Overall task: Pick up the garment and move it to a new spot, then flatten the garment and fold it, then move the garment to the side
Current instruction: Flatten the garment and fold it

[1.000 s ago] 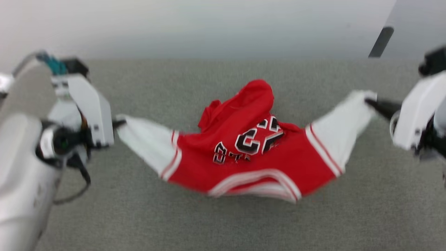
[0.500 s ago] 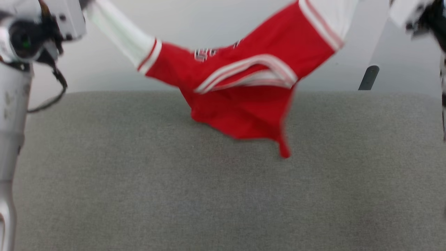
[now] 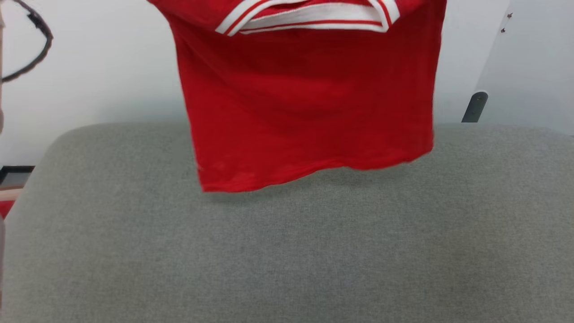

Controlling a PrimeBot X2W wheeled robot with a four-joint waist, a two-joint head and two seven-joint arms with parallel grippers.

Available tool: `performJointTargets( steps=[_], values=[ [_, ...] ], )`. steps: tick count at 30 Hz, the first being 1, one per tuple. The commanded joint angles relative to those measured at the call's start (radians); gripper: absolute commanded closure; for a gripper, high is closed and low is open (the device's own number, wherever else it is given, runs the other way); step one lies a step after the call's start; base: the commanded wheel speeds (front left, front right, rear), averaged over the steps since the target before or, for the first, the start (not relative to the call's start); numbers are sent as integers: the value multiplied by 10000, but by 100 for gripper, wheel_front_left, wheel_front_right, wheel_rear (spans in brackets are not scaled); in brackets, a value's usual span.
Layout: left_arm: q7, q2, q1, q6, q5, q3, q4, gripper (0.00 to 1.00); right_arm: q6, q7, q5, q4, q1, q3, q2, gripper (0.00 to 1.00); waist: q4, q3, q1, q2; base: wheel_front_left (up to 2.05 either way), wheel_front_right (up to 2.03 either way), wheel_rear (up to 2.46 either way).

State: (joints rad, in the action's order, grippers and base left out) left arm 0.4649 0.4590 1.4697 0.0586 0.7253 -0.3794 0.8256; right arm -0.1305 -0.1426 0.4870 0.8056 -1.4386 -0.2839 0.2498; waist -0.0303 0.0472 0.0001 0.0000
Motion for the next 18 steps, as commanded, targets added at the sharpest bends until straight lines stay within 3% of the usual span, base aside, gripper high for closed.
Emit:
performJointTargets(
  steps=[1,7,12,15,18],
  values=[
    [-76,-43,90,57,-63,-18,108,100,-4,95,-9,122,-204,-113,58,100,-28,-43,-1,0,0,0,0],
    [-537,-266,587,292,-32,-77,806,100,-4,409,405,1037,-706,-682,158,100,-98,-551,-1,0,0,0,0],
    [-1076,-286,1388,363,-150,-60,948,100,-4,600,476,1347,-1571,-985,396,100,-77,-2024,-1,0,0,0,0],
    [-1723,-373,1996,302,-317,-67,958,100,-4,1303,32,1540,-2286,-1084,603,100,-84,-3191,-1,0,0,0,0],
    [-2680,-519,2696,215,-513,-24,863,100,-2,2684,-858,1726,-3086,-1105,817,100,-119,-4383,-1,0,0,0,0]
  ],
)
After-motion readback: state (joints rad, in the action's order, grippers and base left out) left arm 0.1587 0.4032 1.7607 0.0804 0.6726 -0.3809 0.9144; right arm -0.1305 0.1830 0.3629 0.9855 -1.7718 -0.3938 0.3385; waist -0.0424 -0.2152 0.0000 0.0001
